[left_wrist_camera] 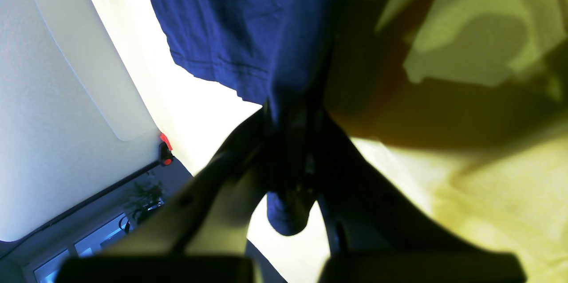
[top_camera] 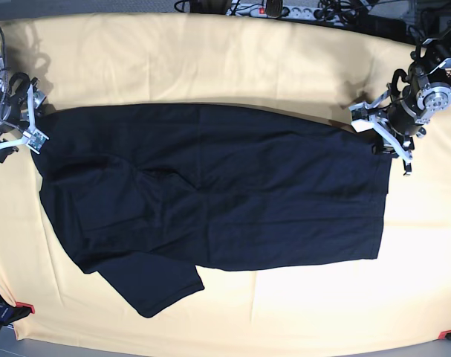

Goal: Fold the T-shirt properly
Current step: 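Drag the folded shirt with both grippers toward the robot, then open both grippers and release the shirt edge, then move the left gripper down along the shirt's side edge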

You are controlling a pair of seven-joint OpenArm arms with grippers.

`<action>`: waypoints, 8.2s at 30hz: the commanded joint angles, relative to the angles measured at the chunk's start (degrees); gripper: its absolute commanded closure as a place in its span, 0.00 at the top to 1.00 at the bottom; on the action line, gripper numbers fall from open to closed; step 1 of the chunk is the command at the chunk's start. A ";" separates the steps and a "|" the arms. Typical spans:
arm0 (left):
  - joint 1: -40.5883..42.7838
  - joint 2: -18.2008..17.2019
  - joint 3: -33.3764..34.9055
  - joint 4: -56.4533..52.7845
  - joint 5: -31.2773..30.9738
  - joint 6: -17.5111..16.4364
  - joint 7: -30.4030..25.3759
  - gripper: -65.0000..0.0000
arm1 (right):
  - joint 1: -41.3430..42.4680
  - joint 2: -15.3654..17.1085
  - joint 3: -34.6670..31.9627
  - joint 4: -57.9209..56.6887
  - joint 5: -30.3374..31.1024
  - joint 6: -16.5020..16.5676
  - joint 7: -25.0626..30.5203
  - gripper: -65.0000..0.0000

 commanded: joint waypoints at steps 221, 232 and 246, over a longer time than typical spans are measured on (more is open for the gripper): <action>-19.85 38.25 -36.65 -51.87 -68.94 -19.30 16.46 0.53 | -2.05 -4.37 40.83 2.47 34.69 -8.98 0.44 0.51; -21.20 38.66 -36.44 -51.80 -79.73 -19.30 32.24 0.53 | -2.05 -4.39 40.83 2.47 34.69 -8.98 0.46 0.51; -22.64 38.53 -36.44 -51.80 -75.21 -18.16 28.94 0.00 | -1.70 -4.44 40.83 2.47 34.71 -8.76 1.60 0.51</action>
